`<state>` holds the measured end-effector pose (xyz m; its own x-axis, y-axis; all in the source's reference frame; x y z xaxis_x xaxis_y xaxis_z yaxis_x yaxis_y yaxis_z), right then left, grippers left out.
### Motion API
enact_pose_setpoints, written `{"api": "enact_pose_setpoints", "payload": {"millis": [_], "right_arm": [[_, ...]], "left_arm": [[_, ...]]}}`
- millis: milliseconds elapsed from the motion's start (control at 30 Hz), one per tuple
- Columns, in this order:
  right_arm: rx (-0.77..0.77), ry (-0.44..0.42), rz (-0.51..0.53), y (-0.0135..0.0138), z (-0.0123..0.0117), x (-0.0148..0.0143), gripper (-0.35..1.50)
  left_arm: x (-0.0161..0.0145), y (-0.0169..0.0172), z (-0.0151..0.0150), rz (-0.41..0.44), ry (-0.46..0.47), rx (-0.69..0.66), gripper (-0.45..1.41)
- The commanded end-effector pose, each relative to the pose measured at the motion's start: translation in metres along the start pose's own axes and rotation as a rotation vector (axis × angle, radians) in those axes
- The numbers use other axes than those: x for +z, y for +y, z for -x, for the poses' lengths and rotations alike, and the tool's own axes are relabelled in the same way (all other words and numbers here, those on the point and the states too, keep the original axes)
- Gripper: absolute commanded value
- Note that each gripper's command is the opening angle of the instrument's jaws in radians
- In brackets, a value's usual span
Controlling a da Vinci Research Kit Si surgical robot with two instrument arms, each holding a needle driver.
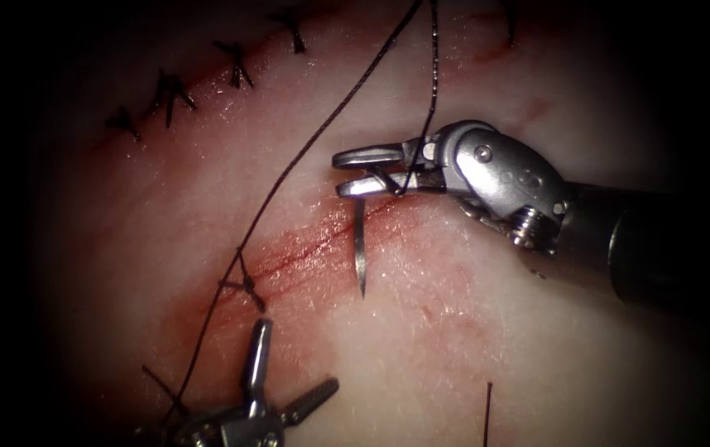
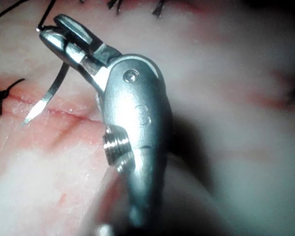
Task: Wound Closure
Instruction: Throw the needle through the top of the incision with right grasper
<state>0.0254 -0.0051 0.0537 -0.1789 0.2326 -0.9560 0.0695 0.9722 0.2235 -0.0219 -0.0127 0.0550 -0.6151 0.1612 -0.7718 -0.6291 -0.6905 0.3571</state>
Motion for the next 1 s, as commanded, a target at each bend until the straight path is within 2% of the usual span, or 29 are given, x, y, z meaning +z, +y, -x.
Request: {"api": "enact_pose_setpoints", "payload": {"millis": [33,167,400,467,700,1000], "right_arm": [[-0.023,0.005,-0.024,0.0008,0.0006,0.0012,-0.35],[-0.105,-0.043,-0.111,0.0013,0.0013,0.0024,-0.35],[-0.276,-0.124,-0.132,0.0029,0.0017,0.0037,-0.35],[-0.319,-0.132,-0.133,0.0032,0.0016,0.0040,-0.35],[-0.421,-0.129,-0.124,0.0034,0.0019,0.0050,-0.35],[-0.468,-0.115,-0.133,0.0030,0.0023,0.0065,-0.35]], "left_arm": [[0.0010,0.0003,0.0002,0.021,0.009,0.004,0.12],[0.0022,0.0003,0.0012,0.106,0.023,0.015,-0.45],[0.0039,0.0001,0.0032,0.121,0.017,-0.028,-0.45],[0.0045,0.0000,0.0036,0.113,0.005,-0.040,-0.38],[0.0068,0.0002,0.0046,0.093,-0.020,-0.058,-0.18],[0.0083,0.0008,0.0056,0.084,-0.045,-0.063,-0.08]]}}
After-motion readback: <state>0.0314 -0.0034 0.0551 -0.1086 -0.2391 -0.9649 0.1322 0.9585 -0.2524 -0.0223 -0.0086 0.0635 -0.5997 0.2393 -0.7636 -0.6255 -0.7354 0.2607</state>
